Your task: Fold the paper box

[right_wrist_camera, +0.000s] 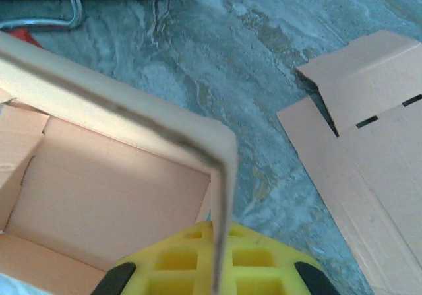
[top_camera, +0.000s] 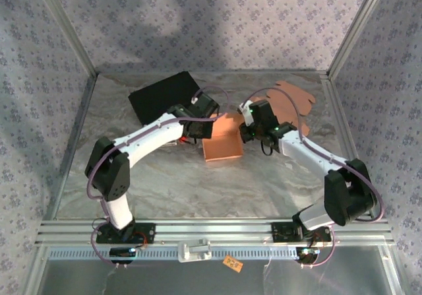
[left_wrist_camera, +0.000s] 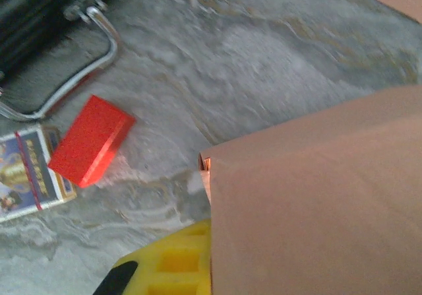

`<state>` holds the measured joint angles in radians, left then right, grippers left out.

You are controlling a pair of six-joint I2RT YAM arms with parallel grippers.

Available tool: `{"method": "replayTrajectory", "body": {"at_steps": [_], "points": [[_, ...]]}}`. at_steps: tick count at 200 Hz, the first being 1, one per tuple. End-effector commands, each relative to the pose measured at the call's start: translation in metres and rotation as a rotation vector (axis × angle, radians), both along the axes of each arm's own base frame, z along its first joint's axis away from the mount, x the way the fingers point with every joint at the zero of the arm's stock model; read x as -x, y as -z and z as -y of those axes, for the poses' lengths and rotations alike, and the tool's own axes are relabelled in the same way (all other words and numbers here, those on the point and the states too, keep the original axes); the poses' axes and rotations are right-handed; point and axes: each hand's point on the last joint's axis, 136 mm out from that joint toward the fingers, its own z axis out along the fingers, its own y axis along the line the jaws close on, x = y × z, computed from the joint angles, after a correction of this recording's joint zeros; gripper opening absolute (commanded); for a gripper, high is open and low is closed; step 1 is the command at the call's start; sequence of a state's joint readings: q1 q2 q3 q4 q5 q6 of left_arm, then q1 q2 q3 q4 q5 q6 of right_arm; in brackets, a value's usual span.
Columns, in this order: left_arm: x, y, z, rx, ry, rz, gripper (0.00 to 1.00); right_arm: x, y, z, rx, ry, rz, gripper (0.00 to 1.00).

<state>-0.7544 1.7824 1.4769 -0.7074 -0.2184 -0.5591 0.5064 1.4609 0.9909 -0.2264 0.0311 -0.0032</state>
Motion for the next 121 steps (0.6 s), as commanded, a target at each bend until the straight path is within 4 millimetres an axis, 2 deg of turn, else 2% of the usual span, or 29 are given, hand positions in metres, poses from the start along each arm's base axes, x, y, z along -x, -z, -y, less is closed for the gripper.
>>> {"method": "replayTrajectory", "body": {"at_steps": [1,23,49,121], "points": [[-0.018,0.0,0.009,0.06,-0.007,0.013,0.0,-0.025,-0.015,-0.012,-0.053,0.112,0.076,0.0],[-0.032,0.005,0.008,0.075,-0.015,0.001,0.0,-0.03,-0.009,-0.02,-0.046,0.116,0.084,0.0],[-0.042,0.013,0.01,0.08,-0.02,-0.005,0.0,-0.032,-0.003,-0.02,-0.035,0.148,0.089,0.0],[-0.036,0.02,0.012,0.158,0.006,0.052,0.0,-0.024,0.007,-0.027,-0.052,0.16,0.134,0.0]]}}
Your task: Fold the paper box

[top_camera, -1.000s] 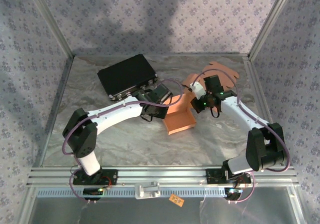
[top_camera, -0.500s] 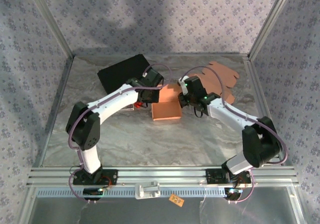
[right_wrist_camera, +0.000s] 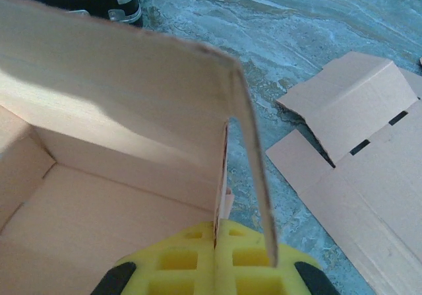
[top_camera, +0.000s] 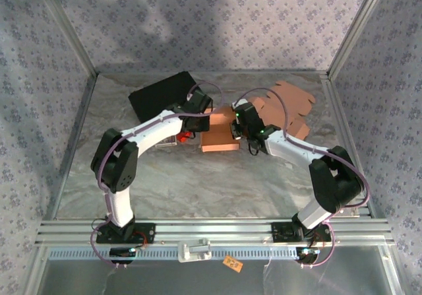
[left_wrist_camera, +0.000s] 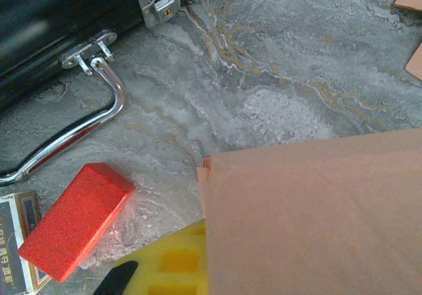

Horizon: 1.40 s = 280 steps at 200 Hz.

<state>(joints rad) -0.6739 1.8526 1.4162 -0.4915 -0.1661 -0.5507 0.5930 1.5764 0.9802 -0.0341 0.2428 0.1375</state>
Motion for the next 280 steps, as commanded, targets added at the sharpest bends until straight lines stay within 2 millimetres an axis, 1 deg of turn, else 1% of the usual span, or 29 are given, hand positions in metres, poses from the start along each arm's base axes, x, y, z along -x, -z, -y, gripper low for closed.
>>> {"method": "replayTrajectory", "body": {"at_steps": [1,44,81,89,127,156,175,187,212,229,242,251,259,280], "points": [[0.005,-0.008,0.014,0.072,0.054,0.021,0.0,0.001,-0.007,-0.01,-0.039,-0.005,0.044,0.0],[0.007,-0.006,0.019,0.105,0.055,0.031,0.0,0.008,0.001,-0.008,-0.048,0.001,0.034,0.0],[0.014,0.005,0.017,0.102,0.058,0.036,0.0,0.016,0.007,-0.005,-0.058,-0.001,0.029,0.0],[0.018,0.009,0.016,0.103,0.056,0.034,0.0,0.017,0.007,-0.004,-0.066,0.003,0.031,0.0],[0.029,0.015,0.016,0.098,0.06,0.042,0.0,0.025,0.01,-0.004,-0.081,0.004,0.036,0.0],[0.04,0.027,0.013,0.057,0.061,0.042,0.0,0.031,0.016,-0.004,-0.076,0.014,0.023,0.0],[0.046,0.035,0.011,0.029,0.059,0.04,0.0,0.036,0.016,-0.002,-0.069,0.045,0.021,0.0],[0.048,0.038,0.008,0.008,0.054,0.046,0.0,0.04,0.013,-0.001,-0.068,0.06,0.021,0.04],[0.05,0.042,0.003,-0.034,0.044,0.057,0.0,0.048,0.008,0.002,-0.081,0.093,0.008,0.16],[0.051,0.046,-0.001,-0.059,0.039,0.057,0.0,0.054,0.001,0.003,-0.11,0.121,-0.007,0.3],[0.052,0.048,-0.002,-0.074,0.041,0.059,0.0,0.06,-0.006,0.005,-0.143,0.143,-0.029,0.44],[0.052,0.049,-0.003,-0.084,0.04,0.06,0.0,0.066,-0.01,0.004,-0.182,0.152,-0.055,0.51],[0.053,0.05,-0.004,-0.089,0.038,0.061,0.0,0.071,-0.015,0.002,-0.227,0.148,-0.088,0.54],[0.053,0.05,-0.003,-0.091,0.038,0.061,0.0,0.09,-0.024,-0.008,-0.316,0.125,-0.187,0.57]]}}
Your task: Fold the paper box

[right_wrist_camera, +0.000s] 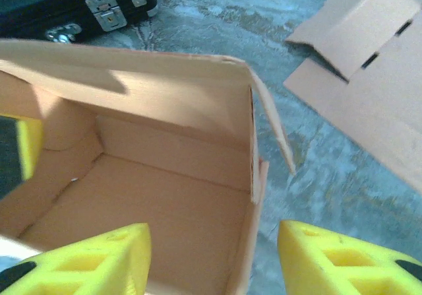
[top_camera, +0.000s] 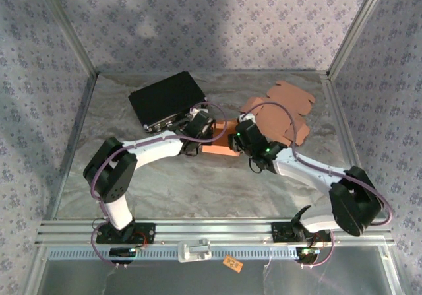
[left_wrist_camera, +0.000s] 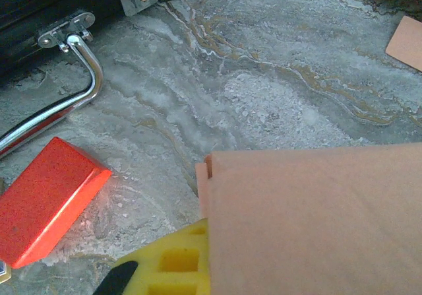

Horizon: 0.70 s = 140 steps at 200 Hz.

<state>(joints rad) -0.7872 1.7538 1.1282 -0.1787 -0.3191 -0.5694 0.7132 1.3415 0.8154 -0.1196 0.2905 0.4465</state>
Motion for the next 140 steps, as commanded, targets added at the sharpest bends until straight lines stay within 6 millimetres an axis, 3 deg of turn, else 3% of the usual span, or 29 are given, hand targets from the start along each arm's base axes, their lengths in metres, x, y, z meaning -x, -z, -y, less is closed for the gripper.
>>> {"method": "replayTrajectory", "body": {"at_steps": [1,39,56,77,91,112,140], "points": [[0.024,0.032,-0.014,-0.095,0.02,-0.109,0.0,0.023,-0.015,-0.008,-0.134,0.006,-0.12,0.57],[0.023,0.031,-0.012,-0.095,0.024,-0.107,0.0,0.053,-0.031,-0.01,-0.309,0.034,-0.233,0.58],[0.024,0.032,-0.012,-0.095,0.026,-0.108,0.0,0.058,-0.057,-0.004,-0.381,0.057,-0.196,0.58],[0.025,0.032,-0.011,-0.097,0.029,-0.109,0.0,0.058,-0.092,0.018,-0.504,0.173,-0.172,0.6],[0.025,0.032,-0.011,-0.099,0.029,-0.108,0.0,0.048,-0.11,0.037,-0.607,0.273,-0.182,0.59],[0.027,0.032,-0.01,-0.1,0.031,-0.106,0.0,0.026,-0.115,0.06,-0.716,0.408,-0.271,0.58],[0.029,0.032,-0.01,-0.104,0.03,-0.103,0.0,-0.004,-0.092,0.069,-0.709,0.514,-0.457,0.58]]}}
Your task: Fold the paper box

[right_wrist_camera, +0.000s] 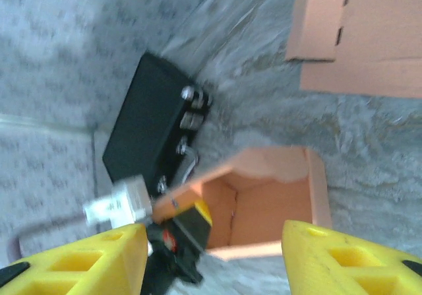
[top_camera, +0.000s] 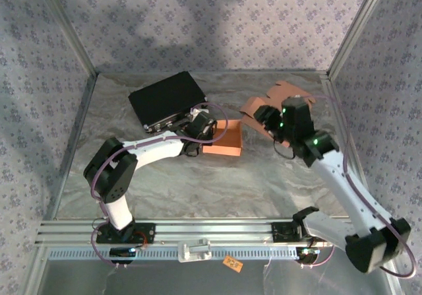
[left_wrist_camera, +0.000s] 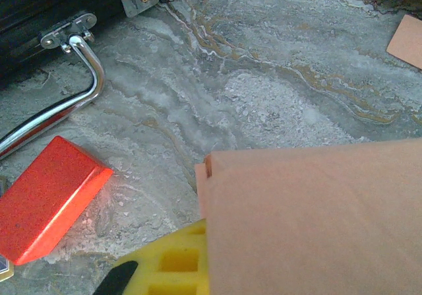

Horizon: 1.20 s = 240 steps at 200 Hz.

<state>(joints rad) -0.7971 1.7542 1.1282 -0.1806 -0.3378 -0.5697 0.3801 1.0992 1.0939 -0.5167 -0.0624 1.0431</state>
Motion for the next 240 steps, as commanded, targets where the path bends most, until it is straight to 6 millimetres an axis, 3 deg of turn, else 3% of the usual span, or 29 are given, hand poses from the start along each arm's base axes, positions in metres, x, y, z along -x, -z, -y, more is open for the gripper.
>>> {"method": "replayTrajectory", "body": {"at_steps": [1,20,38,53,84,137,167,207,240], "points": [[0.027,0.033,-0.011,-0.092,0.031,-0.111,0.0,-0.008,0.031,-0.004,-0.087,0.011,-0.254,0.58],[0.028,0.032,-0.009,-0.09,0.034,-0.107,0.0,-0.037,0.044,-0.017,-0.151,-0.03,-0.346,0.57],[0.029,0.033,-0.01,-0.092,0.031,-0.105,0.0,-0.051,0.071,-0.027,-0.163,-0.086,-0.477,0.56],[0.03,0.032,-0.009,-0.09,0.03,-0.102,0.0,-0.056,0.093,-0.032,-0.168,-0.13,-0.571,0.57],[0.031,0.031,-0.01,-0.088,0.03,-0.096,0.0,-0.061,0.114,-0.05,-0.185,-0.213,-0.643,0.58],[0.032,0.032,-0.01,-0.097,0.035,-0.095,0.0,-0.049,0.142,-0.078,-0.234,-0.271,-0.73,0.51],[0.034,0.031,-0.01,-0.092,0.04,-0.102,0.0,-0.036,0.155,-0.079,-0.237,-0.263,-0.755,0.41],[0.04,0.031,-0.01,-0.078,0.051,-0.122,0.0,-0.025,0.163,-0.083,-0.204,-0.281,-0.757,0.38],[0.051,0.031,-0.012,-0.054,0.059,-0.161,0.12,-0.016,0.166,-0.08,-0.14,-0.289,-0.747,0.37]]}}
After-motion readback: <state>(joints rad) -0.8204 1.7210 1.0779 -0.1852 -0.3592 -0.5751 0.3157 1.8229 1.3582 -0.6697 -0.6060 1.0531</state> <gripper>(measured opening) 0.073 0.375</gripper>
